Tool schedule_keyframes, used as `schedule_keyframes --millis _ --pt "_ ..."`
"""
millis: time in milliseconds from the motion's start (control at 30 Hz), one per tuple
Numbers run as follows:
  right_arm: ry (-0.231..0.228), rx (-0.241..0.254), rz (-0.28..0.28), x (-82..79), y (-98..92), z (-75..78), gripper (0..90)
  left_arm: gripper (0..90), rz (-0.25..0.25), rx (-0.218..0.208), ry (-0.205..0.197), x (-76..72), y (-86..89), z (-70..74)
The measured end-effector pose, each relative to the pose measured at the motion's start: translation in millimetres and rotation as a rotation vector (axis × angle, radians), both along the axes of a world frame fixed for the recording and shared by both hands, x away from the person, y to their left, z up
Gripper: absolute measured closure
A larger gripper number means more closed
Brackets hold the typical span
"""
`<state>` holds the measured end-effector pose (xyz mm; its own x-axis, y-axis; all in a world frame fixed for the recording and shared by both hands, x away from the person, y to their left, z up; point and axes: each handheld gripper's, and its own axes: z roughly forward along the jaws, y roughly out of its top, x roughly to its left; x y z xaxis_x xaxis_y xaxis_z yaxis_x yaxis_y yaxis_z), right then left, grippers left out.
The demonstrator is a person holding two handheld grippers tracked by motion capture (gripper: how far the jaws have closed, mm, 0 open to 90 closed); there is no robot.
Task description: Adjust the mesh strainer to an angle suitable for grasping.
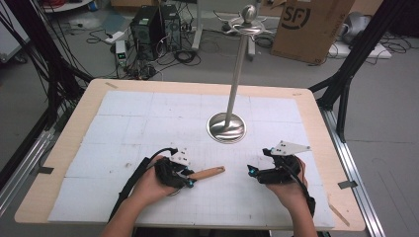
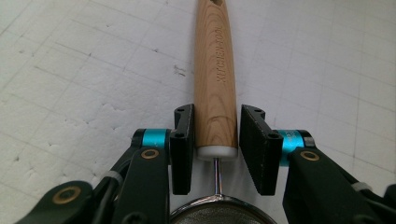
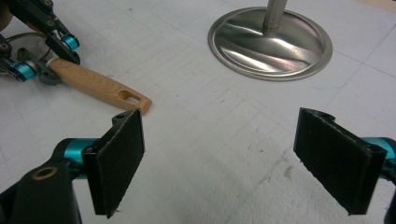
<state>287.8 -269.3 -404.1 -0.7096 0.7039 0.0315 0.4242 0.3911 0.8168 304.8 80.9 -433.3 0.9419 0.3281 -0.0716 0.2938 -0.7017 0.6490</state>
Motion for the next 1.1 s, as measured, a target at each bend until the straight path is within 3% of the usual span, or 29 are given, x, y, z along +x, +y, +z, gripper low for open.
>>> schedule_keyframes --millis 333,433,467,500,667,833,1100 --pt "0.006 -0.015 0.016 -0.1 5.8 0.7 15.5 65.1 -0.001 0.113 -0.027 -2.1 -11.7 7.2" --pt "0.005 -0.016 0.017 -0.2 5.4 0.7 15.5 65.3 0.001 0.168 -0.016 -0.3 -18.1 10.1" --pt "0.004 -0.017 0.017 -0.1 5.4 0.7 15.5 65.3 0.001 0.168 -0.016 -0.3 -18.1 10.1" --pt "0.002 -0.017 0.017 0.1 5.5 0.4 15.5 65.4 -0.012 0.209 -0.011 1.5 -22.9 12.3" --pt "0.001 -0.020 0.022 0.8 6.4 0.3 15.6 65.5 -0.037 0.274 0.018 7.1 -31.9 15.6" --pt "0.000 -0.017 0.020 0.9 6.0 0.3 15.7 68.4 -0.044 0.273 0.008 6.3 -32.0 15.8" --pt "0.002 -0.013 0.016 0.5 5.8 -0.1 15.7 69.1 -0.036 0.203 -0.007 3.3 -22.8 13.3"
